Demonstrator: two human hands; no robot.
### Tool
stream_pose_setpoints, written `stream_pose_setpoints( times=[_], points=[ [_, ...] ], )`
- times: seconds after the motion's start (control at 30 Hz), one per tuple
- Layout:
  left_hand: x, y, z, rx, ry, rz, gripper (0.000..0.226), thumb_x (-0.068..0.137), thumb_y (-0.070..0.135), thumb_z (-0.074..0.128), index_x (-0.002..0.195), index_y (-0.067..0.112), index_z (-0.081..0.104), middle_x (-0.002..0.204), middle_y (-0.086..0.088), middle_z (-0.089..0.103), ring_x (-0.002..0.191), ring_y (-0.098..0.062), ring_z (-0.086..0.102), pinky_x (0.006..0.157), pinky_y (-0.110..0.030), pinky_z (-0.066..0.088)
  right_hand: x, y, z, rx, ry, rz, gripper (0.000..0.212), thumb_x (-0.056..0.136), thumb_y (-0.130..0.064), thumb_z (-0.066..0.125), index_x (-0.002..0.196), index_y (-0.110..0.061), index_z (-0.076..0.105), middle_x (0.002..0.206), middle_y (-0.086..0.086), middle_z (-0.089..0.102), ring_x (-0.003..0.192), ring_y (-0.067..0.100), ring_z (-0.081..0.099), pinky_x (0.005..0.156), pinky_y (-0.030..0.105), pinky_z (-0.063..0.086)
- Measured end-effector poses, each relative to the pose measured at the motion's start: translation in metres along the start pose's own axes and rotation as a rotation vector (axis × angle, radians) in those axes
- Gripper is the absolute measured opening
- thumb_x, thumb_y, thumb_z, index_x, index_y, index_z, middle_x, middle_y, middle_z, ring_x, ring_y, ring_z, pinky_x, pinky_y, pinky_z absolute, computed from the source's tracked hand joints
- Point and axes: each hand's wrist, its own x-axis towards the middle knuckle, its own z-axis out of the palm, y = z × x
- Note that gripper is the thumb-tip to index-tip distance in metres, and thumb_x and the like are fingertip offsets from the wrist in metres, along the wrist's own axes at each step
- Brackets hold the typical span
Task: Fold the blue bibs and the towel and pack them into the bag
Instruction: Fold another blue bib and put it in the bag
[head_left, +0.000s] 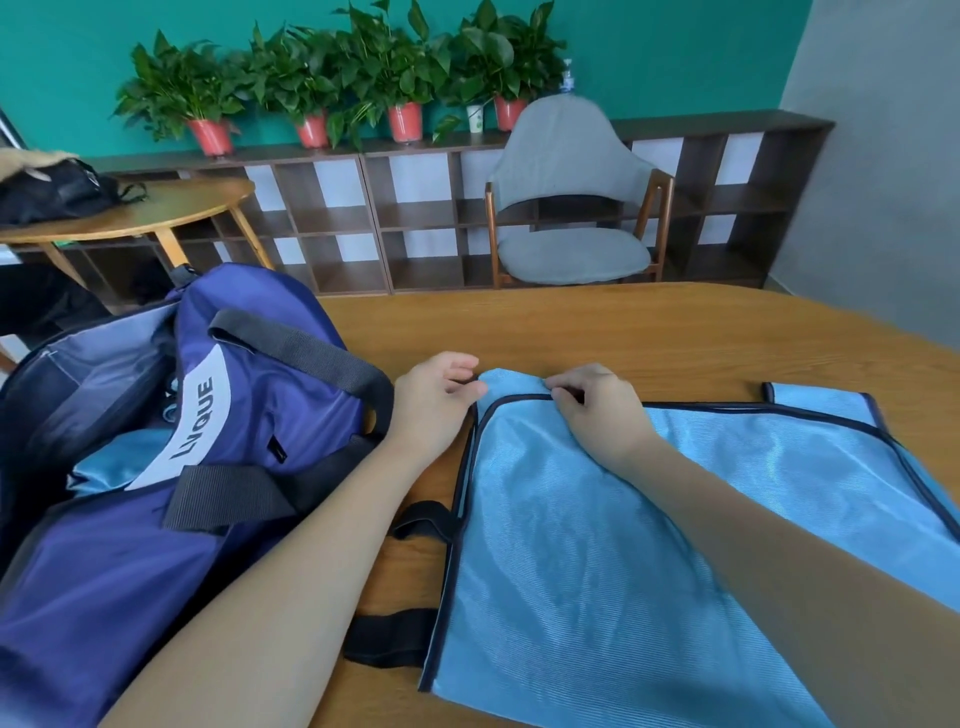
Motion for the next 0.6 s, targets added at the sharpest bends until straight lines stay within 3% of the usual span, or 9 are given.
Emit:
stream_pose_setpoints(
  times=[0.07,0.17,0.23,0.37,0.5,0.6],
  points=[
    [-0.004,0.002,0.004,0.083,0.005,0.059,0.027,0.091,0.021,0.075,0.118,0.021,0.073,0.11,0.011,0.071,0.093,-0.001,0.064,0.084,-0.009,0.047,-0.003,-0.005,-0.004,0.025,-0.001,-0.013,0.025,0.1,-0.018,0.056,0.12,-0.019,0.072,0.123,0.0,0.062,0.106,0.009,0.055,0.091,0.015,0.038],
    [-0.012,0.013,0.01,0.131,0.025,0.24,0.019,0.093,0.018,0.071,0.111,0.023,0.075,0.105,0.017,0.066,0.1,-0.003,0.061,0.092,-0.021,0.046,-0.011,-0.003,-0.027,-0.022,-0.001,-0.067,0.028,0.1,-0.022,0.059,0.126,-0.02,0.068,0.121,0.0,0.063,0.113,0.016,0.057,0.102,0.03,0.044],
    [-0.012,0.022,0.011,0.149,-0.083,0.304,0.019,0.095,0.019,0.069,0.113,0.024,0.075,0.108,0.014,0.068,0.102,-0.002,0.06,0.091,-0.02,0.044,-0.019,0.011,-0.054,-0.087,0.004,-0.071,0.028,0.1,-0.026,0.061,0.127,-0.021,0.067,0.123,-0.001,0.065,0.116,0.016,0.057,0.102,0.032,0.044],
    [-0.008,0.039,0.014,0.296,-0.368,0.226,0.036,0.094,0.03,0.072,0.129,0.027,0.065,0.126,0.007,0.065,0.113,-0.005,0.058,0.099,-0.026,0.046,-0.057,0.061,-0.121,-0.161,0.033,0.06,0.031,0.097,-0.028,0.065,0.128,-0.02,0.066,0.125,-0.001,0.065,0.12,0.017,0.057,0.103,0.03,0.044],
    [-0.004,0.046,0.015,0.34,-0.445,0.144,0.046,0.09,0.032,0.076,0.134,0.026,0.061,0.131,0.001,0.063,0.114,-0.011,0.057,0.098,-0.026,0.044,-0.1,0.112,-0.182,-0.376,0.024,0.224,0.038,0.098,-0.04,0.061,0.132,-0.024,0.062,0.132,-0.003,0.062,0.126,0.023,0.051,0.11,0.043,0.038],
    [-0.002,0.046,0.016,0.354,-0.463,0.106,0.056,0.085,0.032,0.081,0.136,0.025,0.059,0.132,-0.002,0.062,0.117,-0.015,0.058,0.099,-0.025,0.042,-0.118,0.134,-0.209,-0.403,0.029,0.309,0.044,0.096,-0.047,0.061,0.135,-0.026,0.06,0.135,-0.002,0.059,0.127,0.026,0.049,0.11,0.046,0.039]
  ],
)
